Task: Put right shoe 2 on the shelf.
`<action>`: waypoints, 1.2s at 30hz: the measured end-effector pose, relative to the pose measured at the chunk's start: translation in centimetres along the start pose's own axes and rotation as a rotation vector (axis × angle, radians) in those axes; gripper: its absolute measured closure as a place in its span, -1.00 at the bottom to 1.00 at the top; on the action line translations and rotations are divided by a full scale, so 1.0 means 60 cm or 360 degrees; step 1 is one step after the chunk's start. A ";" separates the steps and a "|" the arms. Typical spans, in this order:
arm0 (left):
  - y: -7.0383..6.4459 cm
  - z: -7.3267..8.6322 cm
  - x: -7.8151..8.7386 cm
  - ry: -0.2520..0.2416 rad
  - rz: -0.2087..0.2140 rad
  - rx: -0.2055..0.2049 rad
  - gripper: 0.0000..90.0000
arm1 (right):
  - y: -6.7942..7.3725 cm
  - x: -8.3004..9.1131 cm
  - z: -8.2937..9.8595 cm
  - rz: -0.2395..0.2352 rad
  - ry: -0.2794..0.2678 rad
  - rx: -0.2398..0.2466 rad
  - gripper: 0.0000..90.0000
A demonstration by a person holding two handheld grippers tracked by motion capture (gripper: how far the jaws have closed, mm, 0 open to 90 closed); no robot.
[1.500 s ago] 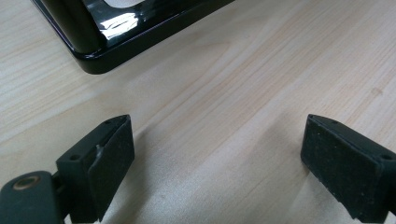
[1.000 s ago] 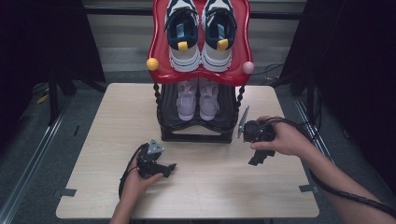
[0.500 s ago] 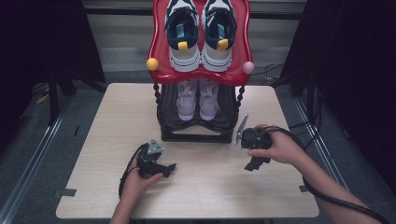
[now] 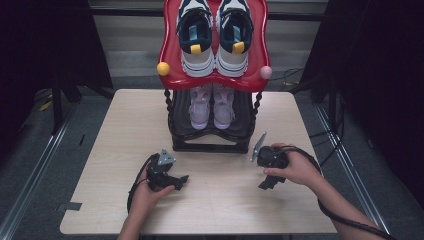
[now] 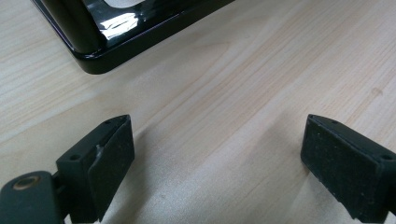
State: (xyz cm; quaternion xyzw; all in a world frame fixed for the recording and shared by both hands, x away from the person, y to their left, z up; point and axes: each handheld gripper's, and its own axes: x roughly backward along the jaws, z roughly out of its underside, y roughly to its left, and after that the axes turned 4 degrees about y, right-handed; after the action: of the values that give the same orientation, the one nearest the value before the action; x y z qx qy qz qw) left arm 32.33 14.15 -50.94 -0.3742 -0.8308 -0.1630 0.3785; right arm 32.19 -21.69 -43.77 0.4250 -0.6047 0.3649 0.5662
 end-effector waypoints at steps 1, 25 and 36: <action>0.000 0.000 0.000 0.0000 -0.0001 0.0000 -0.79 | 0.002 -0.004 0.001 0.0001 0.0004 -0.0022 -0.62; 0.000 0.000 0.000 0.0000 -0.0001 0.0000 -0.79 | 0.008 -0.070 0.037 0.0045 -0.0279 -0.0166 -0.69; 0.000 0.000 0.000 0.0003 -0.0003 0.0001 -0.79 | 0.016 -0.081 0.066 0.0085 -0.0521 -0.0239 -0.77</action>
State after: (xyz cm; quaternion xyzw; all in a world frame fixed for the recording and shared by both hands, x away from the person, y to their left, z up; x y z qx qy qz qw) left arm 32.31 14.15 -50.94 -0.3732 -0.8308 -0.1635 0.3791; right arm 29.82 -24.49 -48.93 0.4191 -0.7254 0.2595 0.4804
